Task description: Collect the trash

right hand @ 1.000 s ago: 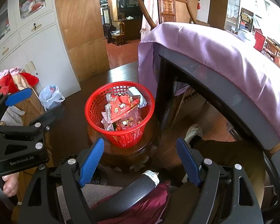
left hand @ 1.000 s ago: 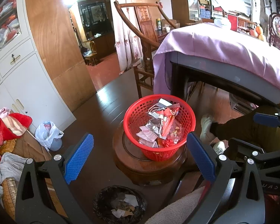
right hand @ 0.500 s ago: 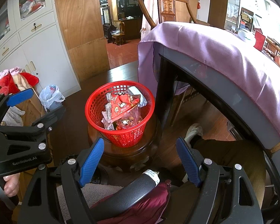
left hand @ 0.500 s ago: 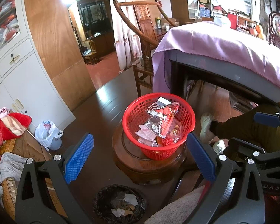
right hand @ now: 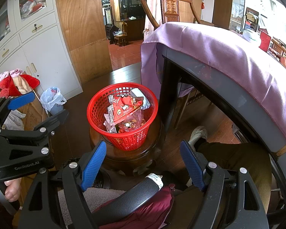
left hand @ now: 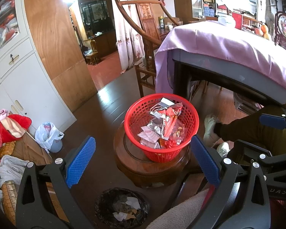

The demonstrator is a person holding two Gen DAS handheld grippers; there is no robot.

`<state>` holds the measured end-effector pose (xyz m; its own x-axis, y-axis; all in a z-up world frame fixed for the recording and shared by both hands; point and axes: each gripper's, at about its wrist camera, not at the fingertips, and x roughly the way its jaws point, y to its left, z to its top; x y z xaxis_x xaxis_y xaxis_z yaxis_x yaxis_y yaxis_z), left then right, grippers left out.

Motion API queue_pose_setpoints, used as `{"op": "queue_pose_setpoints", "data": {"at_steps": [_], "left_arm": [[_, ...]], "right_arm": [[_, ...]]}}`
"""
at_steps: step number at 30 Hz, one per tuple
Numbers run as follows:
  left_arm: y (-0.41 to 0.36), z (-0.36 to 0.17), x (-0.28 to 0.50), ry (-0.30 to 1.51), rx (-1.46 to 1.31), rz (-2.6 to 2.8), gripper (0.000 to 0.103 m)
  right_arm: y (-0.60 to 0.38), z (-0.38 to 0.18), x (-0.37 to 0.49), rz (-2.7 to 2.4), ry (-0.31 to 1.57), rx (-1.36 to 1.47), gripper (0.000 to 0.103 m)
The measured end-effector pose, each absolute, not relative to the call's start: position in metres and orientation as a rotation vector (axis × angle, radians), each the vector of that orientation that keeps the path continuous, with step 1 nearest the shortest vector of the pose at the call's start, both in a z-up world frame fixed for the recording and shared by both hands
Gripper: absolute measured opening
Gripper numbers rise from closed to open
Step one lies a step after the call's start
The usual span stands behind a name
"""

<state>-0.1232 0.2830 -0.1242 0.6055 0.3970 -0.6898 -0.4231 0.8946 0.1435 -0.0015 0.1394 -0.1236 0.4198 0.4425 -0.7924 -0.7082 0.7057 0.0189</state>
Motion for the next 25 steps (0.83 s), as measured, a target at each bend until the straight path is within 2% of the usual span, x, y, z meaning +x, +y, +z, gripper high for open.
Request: {"op": "queue_pose_setpoints", "data": {"at_steps": [25], "left_arm": [[0.2822,-0.1265,-0.1246,0.792,-0.029,0.48,0.096]], "right_arm": [[0.1368,-0.1237,-0.0022,0.739,0.873,-0.338,0.078]]}}
